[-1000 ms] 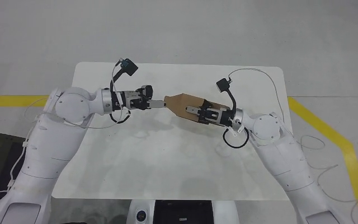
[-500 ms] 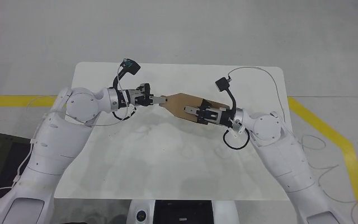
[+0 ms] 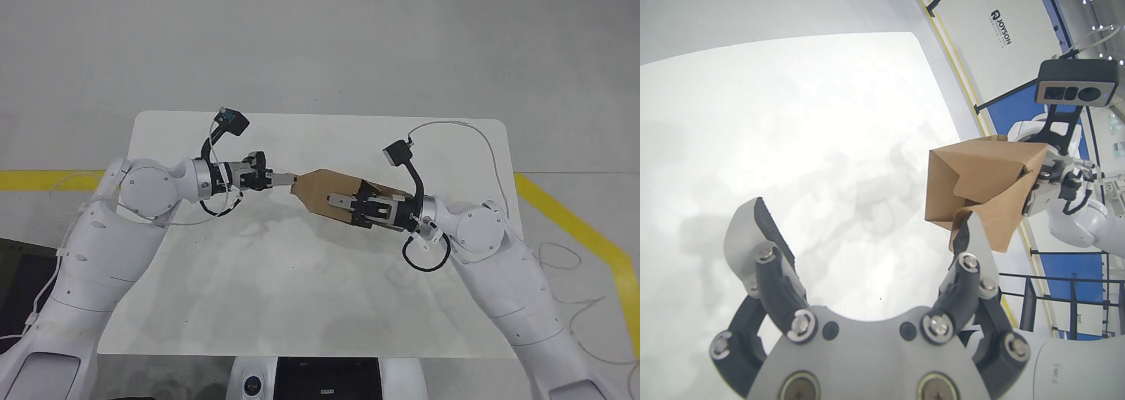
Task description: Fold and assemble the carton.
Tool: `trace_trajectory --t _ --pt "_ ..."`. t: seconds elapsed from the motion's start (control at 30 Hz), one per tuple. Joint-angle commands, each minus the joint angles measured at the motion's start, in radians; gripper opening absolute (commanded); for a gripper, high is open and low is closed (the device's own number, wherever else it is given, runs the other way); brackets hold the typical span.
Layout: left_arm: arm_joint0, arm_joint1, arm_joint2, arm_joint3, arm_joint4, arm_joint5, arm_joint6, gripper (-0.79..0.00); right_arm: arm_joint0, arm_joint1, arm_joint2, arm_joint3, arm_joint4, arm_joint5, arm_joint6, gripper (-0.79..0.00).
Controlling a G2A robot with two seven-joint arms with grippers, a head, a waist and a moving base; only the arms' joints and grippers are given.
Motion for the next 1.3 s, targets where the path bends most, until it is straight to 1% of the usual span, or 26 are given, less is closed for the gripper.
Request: trace_trajectory --t 0.0,0.57,0.87,1.27 --pt "-0.002 -0.002 0.006 -0.002 -0.007 -0.001 -0.004 0.000 0.002 -0.001 -0.003 -0.002 0.004 -0.002 -0.001 -0.785" --pt "-0.011 -0.010 0.029 -0.009 -0.056 -0.011 -0.031 0.000 0.031 -0.016 -0.048 0.022 0.062 -0.041 -0.001 -0.785" --pt "-0.008 -0.010 0.028 -0.013 -0.084 -0.035 -0.046 0.000 0.040 -0.023 -0.062 0.034 0.105 -0.064 0.002 -0.785" --pt "-0.009 -0.013 0.024 0.042 -0.200 -0.063 -0.088 0.000 0.050 -0.029 -0.070 0.061 0.146 -0.086 0.026 -0.785"
